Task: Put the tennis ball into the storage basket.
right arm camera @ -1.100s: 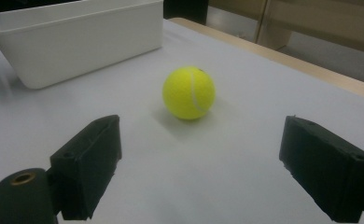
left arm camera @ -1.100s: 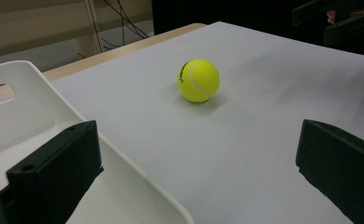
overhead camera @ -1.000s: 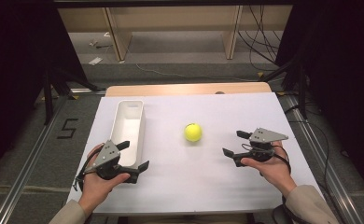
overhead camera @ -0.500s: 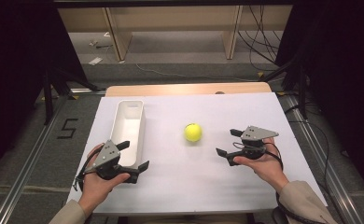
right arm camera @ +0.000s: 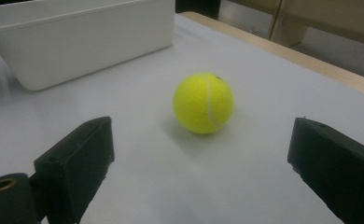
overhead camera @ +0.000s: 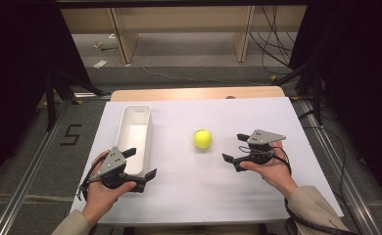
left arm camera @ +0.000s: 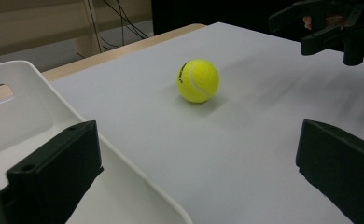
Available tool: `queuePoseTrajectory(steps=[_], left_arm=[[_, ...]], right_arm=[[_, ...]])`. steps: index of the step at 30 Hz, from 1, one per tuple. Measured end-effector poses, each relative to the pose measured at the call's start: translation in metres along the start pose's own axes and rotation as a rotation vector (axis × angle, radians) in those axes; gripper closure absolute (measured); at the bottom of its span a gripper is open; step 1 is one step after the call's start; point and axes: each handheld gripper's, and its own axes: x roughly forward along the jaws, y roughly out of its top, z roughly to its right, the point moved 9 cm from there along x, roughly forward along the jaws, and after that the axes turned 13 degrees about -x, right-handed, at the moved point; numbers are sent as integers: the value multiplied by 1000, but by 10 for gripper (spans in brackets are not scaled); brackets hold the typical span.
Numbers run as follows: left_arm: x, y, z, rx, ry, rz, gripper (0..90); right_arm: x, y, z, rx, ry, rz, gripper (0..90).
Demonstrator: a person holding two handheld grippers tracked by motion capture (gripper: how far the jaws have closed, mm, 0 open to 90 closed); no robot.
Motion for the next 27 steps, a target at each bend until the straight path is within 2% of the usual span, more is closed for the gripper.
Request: queuePoseTrajectory(steps=[27], left_arm=[[0, 0, 0, 1, -1, -1, 0]], right_arm=[[14, 3, 3, 13, 5, -1, 58]])
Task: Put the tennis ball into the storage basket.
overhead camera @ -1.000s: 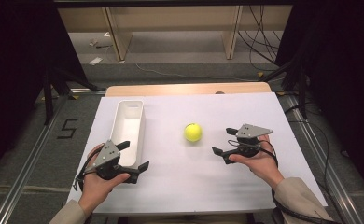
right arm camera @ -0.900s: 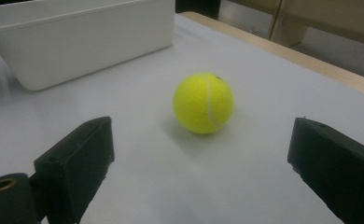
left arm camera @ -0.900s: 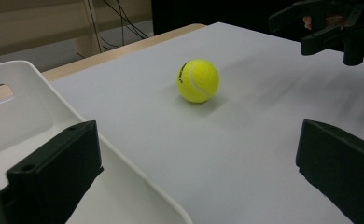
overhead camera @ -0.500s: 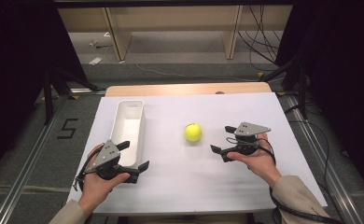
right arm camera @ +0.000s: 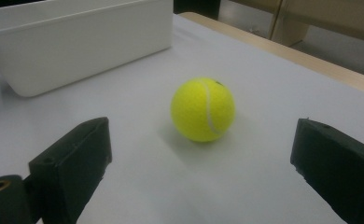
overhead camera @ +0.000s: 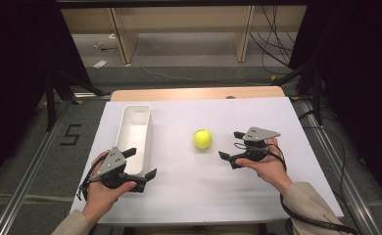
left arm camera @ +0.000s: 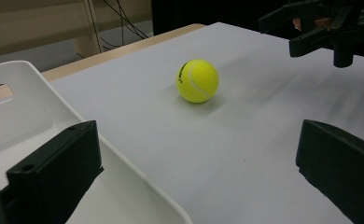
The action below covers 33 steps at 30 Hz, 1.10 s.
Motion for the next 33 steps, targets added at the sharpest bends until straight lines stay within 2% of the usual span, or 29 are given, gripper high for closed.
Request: queuePoseTrajectory(steps=[33], left_arm=[[0, 0, 0, 4, -1, -1, 0]], right_arm=[[19, 3, 3, 1, 2, -12, 62]])
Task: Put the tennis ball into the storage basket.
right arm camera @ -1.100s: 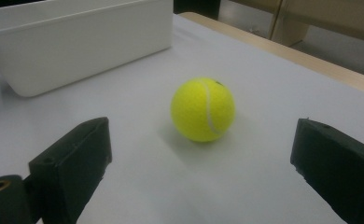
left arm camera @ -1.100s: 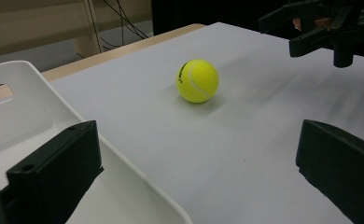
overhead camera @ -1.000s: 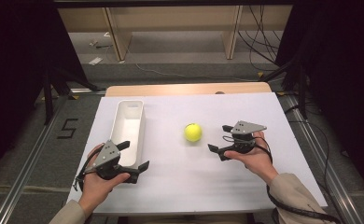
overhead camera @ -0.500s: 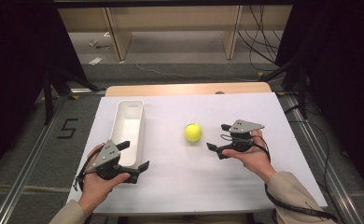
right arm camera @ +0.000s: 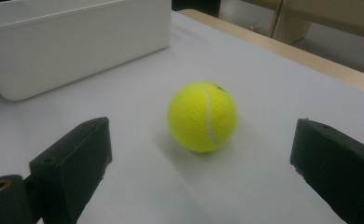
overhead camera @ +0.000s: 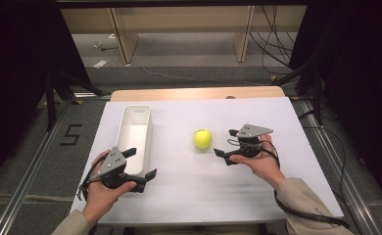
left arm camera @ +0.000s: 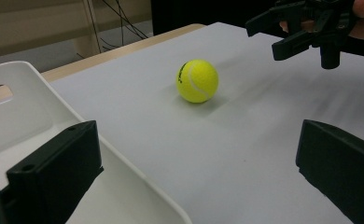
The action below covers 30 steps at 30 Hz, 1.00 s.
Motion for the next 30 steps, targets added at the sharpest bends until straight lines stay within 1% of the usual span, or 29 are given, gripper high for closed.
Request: queuePoseTrajectory(steps=[20, 30], left_arm=[[0, 0, 0, 1, 0, 0, 0], [0, 0, 0, -3, 0, 1, 0]], right_arm=[[14, 2, 1, 2, 11, -10, 61], [25, 4, 0, 1, 18, -17, 60]])
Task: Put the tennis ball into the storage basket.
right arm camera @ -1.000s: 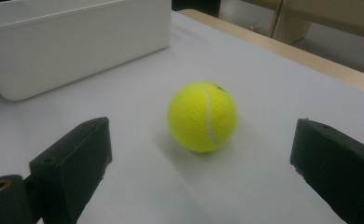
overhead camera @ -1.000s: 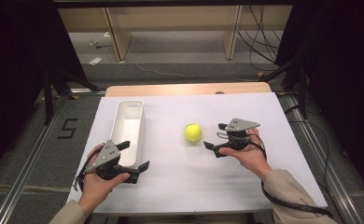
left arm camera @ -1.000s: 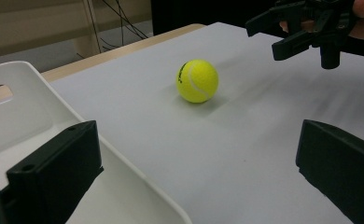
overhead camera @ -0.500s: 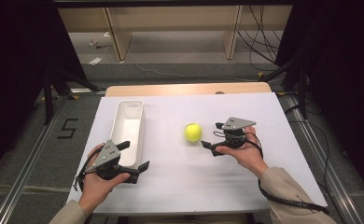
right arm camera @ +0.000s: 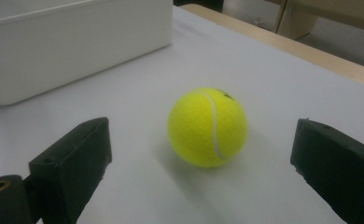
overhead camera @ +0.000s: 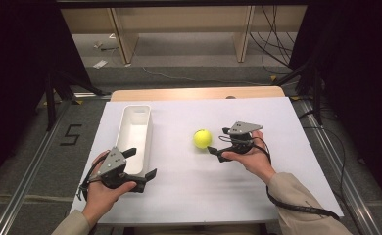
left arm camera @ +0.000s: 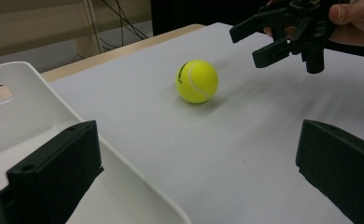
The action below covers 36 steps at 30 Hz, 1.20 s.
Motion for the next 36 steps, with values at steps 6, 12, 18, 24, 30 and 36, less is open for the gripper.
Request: queuePoseTrajectory(steps=[6, 12, 18, 24, 30, 36], left_arm=[[0, 0, 0, 1, 0, 1, 0], [0, 0, 0, 1, -1, 2, 0], [0, 0, 0, 1, -1, 2, 0], [0, 0, 0, 1, -2, 2, 0], [0, 0, 1, 1, -3, 2, 0], [0, 0, 1, 5, -4, 1, 0]], right_arm=[[7, 1, -1, 0, 7, -4, 60], [12, 3, -1, -1, 9, -5, 60], [17, 3, -1, 1, 12, -9, 60], [20, 3, 1, 3, 9, -14, 60], [25, 2, 2, 4, 6, -22, 59], [28, 2, 4, 8, 2, -26, 59]])
